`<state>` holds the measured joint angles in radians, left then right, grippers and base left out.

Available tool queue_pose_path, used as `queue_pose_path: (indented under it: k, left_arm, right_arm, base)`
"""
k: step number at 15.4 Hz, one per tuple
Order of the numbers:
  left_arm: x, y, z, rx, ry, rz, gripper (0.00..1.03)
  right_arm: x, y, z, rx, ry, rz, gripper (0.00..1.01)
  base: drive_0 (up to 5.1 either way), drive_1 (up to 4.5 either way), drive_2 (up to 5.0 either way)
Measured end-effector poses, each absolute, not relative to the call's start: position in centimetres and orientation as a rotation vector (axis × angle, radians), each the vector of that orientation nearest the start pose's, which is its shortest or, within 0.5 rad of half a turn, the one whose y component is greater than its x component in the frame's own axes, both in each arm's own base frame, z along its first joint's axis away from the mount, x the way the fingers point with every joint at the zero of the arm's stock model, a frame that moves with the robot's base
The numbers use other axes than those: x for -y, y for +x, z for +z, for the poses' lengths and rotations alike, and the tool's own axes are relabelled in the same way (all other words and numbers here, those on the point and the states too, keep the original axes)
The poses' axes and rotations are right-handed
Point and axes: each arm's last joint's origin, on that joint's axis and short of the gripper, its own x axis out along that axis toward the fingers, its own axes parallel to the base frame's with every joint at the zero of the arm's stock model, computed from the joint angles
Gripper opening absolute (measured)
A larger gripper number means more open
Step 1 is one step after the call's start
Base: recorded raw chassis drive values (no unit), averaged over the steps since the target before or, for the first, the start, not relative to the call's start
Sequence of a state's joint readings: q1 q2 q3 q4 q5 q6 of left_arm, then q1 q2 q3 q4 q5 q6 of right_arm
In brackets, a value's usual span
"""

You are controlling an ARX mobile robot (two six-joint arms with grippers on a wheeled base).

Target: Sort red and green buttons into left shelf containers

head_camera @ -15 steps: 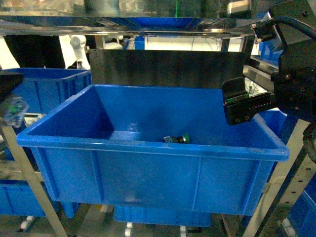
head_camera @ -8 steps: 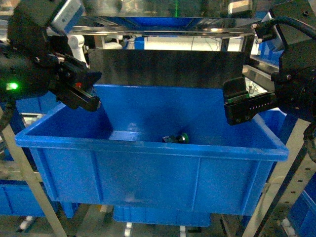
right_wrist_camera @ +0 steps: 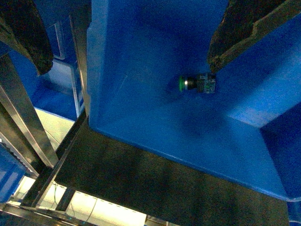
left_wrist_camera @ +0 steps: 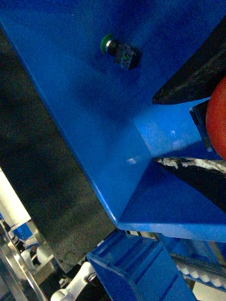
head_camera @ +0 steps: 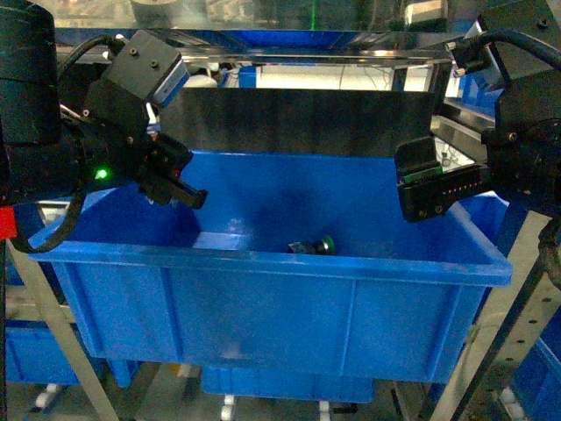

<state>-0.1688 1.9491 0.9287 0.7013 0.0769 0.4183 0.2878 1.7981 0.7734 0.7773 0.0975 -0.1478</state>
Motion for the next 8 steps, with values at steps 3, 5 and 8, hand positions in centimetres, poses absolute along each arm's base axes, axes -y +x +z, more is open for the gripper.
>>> queue_pose_path:
  k: [3,5,8]
  left_arm:
    - [6.73,38.46,14.24,-0.265,0.424,-0.289,0.63]
    - [6.71,38.46,14.24,-0.265,0.423,-0.288,0.89]
    - [6.73,38.46,14.22,-0.265,0.424,-0.288,0.98]
  right_arm:
    - [-9.71,33.80,15.88,-0.229,-0.194,0.207,0.98]
    - [-9.71,33.80,15.90,-0.229,-0.194,0.207,0.98]
    - [-9.71,33.81,15.88,-0.229,-0.194,0.207,0.98]
  base:
    - [0.0,0.00,0.0]
    - [0.0,0.00,0.0]
    - [0.0,0.00,0.0]
